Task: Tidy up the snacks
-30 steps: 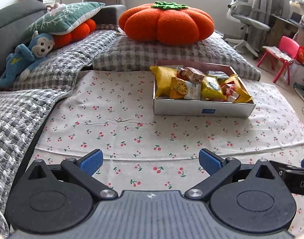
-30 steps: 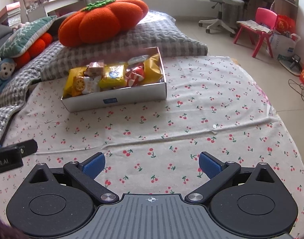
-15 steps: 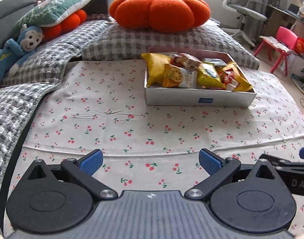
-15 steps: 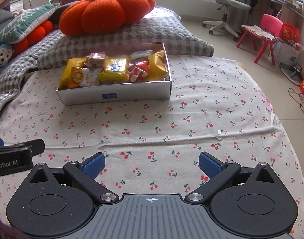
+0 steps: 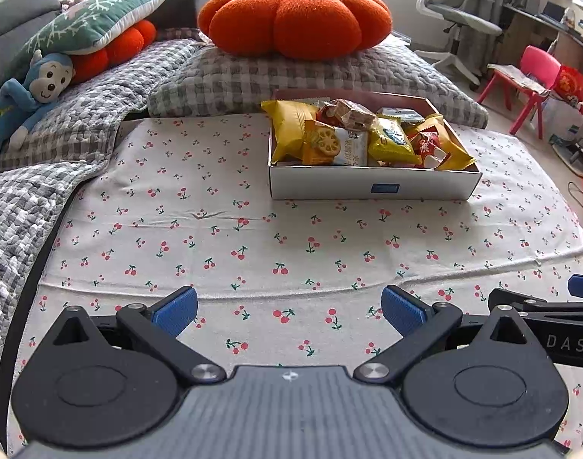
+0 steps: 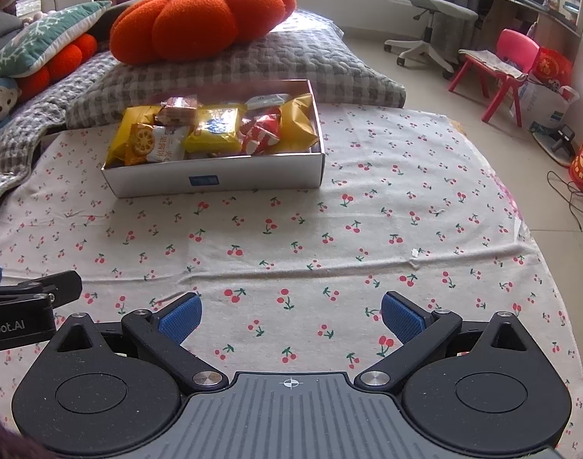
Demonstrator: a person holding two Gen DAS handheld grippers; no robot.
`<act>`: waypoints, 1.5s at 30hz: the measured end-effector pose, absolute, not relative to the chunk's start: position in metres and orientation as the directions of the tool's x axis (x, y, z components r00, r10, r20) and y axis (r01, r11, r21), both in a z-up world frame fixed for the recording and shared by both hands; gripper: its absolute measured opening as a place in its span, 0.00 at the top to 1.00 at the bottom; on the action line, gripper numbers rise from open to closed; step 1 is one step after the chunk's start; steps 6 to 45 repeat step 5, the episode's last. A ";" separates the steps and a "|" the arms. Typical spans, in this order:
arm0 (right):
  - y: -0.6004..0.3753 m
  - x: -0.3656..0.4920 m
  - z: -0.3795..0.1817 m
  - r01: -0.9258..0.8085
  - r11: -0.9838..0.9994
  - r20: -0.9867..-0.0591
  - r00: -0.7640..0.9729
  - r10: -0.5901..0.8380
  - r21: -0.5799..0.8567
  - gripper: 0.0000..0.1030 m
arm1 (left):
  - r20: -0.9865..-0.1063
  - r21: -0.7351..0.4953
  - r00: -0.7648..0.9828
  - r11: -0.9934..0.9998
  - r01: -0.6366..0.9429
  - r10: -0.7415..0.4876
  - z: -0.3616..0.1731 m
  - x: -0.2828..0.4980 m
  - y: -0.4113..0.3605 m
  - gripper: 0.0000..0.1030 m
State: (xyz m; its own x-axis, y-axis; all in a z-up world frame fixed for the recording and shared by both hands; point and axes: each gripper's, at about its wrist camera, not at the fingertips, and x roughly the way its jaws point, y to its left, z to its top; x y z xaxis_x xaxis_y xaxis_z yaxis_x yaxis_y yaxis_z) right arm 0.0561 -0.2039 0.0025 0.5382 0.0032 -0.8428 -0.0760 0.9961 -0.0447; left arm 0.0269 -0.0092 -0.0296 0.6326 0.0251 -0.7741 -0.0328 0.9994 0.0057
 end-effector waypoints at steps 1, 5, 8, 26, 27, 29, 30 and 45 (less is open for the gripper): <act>-0.203 0.056 0.002 -0.077 0.996 -0.843 0.538 0.002 -0.047 0.02 | -0.773 0.009 0.633 0.999 -0.033 0.028 -0.030 0.027 -0.010 0.00; -0.204 0.057 0.002 -0.074 0.996 -0.843 0.538 -0.001 -0.049 0.02 | -0.776 0.010 0.630 0.999 -0.036 0.030 -0.030 0.028 -0.009 0.00; -0.204 0.057 0.002 -0.074 0.996 -0.843 0.538 -0.001 -0.049 0.02 | -0.776 0.010 0.630 0.999 -0.036 0.030 -0.030 0.028 -0.009 0.00; -0.204 0.057 0.002 -0.074 0.996 -0.843 0.538 -0.001 -0.049 0.02 | -0.776 0.010 0.630 0.999 -0.036 0.030 -0.030 0.028 -0.009 0.00; -0.204 0.057 0.002 -0.074 0.996 -0.843 0.538 -0.001 -0.049 0.02 | -0.776 0.010 0.630 0.999 -0.036 0.030 -0.030 0.028 -0.009 0.00; -0.204 0.057 0.002 -0.074 0.996 -0.843 0.538 -0.001 -0.049 0.02 | -0.776 0.010 0.630 0.999 -0.036 0.030 -0.030 0.028 -0.009 0.00; -0.204 0.057 0.002 -0.074 0.996 -0.843 0.538 -0.001 -0.049 0.02 | -0.776 0.010 0.630 0.999 -0.036 0.030 -0.030 0.028 -0.009 0.00; -0.204 0.057 0.002 -0.074 0.996 -0.843 0.538 -0.001 -0.049 0.02 | -0.776 0.010 0.630 0.999 -0.036 0.030 -0.030 0.028 -0.009 0.00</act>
